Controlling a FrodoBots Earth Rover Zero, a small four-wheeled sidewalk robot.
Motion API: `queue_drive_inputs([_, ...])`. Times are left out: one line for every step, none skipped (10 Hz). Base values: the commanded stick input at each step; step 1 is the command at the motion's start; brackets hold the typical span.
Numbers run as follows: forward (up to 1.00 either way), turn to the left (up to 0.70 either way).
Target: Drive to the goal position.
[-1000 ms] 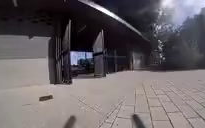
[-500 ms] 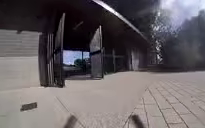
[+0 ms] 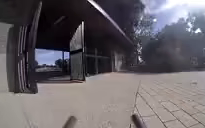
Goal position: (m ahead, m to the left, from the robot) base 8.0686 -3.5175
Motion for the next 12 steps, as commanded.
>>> queue_drive_inputs([1.0, -0.4])
queue_drive_inputs([1.0, -0.2])
queue_drive_inputs([1.0, 0.0])
queue_drive_inputs([1.0, 0.0])
queue_drive_inputs([1.0, 0.0])
queue_drive_inputs([1.0, 0.0])
queue_drive_inputs([1.0, 0.0])
queue_drive_inputs([1.0, 0.0])
queue_drive_inputs([1.0, 0.0])
queue_drive_inputs([1.0, 0.0])
queue_drive_inputs([1.0, 0.0])
queue_drive_inputs([1.0, 0.0])
